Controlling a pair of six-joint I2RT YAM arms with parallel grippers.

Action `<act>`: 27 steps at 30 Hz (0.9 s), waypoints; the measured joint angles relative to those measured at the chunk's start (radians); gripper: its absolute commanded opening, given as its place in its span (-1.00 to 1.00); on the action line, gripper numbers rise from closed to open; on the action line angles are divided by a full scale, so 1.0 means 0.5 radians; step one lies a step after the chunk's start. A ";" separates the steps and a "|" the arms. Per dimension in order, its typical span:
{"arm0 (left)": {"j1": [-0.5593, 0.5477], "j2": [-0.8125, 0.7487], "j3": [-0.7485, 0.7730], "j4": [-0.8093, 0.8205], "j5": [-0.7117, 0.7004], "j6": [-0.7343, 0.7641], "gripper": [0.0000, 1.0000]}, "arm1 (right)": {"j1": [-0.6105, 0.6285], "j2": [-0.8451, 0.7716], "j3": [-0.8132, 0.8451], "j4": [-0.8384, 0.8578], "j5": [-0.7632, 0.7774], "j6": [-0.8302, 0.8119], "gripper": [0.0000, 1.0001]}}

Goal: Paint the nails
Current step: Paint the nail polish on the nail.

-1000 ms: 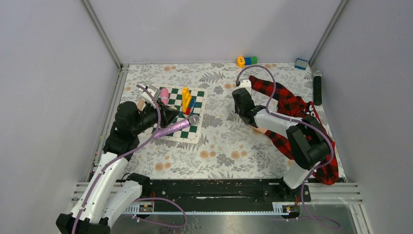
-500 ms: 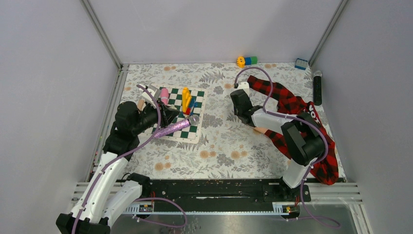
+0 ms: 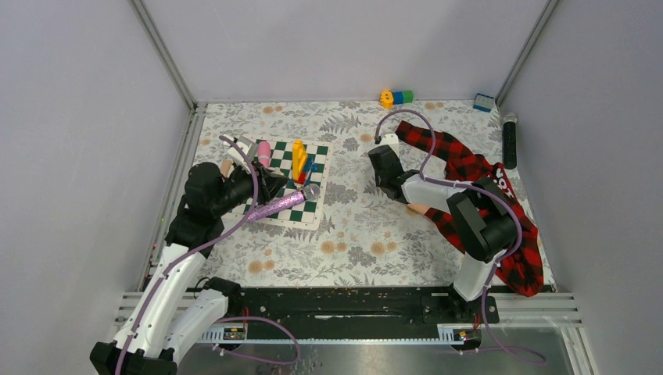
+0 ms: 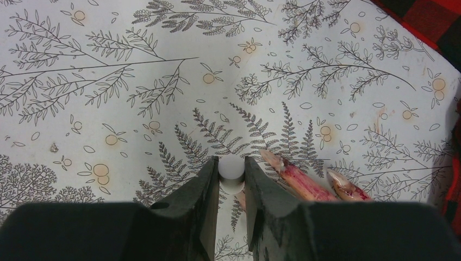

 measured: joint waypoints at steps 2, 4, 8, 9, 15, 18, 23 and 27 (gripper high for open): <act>0.000 0.000 0.000 0.000 0.000 0.000 -1.00 | 0.000 0.000 0.000 -0.001 0.000 0.000 -1.00; 0.000 0.000 0.000 0.000 0.000 0.000 -1.00 | 0.000 0.000 0.000 0.000 0.001 0.000 -1.00; 0.000 0.000 0.000 0.000 0.000 0.000 -1.00 | 0.000 0.001 0.000 0.000 0.002 0.000 -1.00; 0.000 0.000 0.000 0.000 0.000 0.000 -1.00 | 0.000 0.003 0.000 0.000 0.002 0.000 -1.00; 0.000 0.000 0.000 0.001 0.000 0.000 -1.00 | 0.000 0.027 0.000 0.000 0.007 0.000 -1.00; 0.000 0.000 0.000 0.000 0.000 0.000 -1.00 | 0.000 0.027 0.000 0.002 0.008 0.000 -1.00; 0.000 0.000 0.000 0.001 0.000 0.000 -1.00 | 0.000 0.027 -0.001 0.001 0.018 0.000 -1.00; 0.000 0.000 0.000 0.000 0.000 0.000 -1.00 | 0.000 0.027 -0.004 0.002 0.023 0.001 -1.00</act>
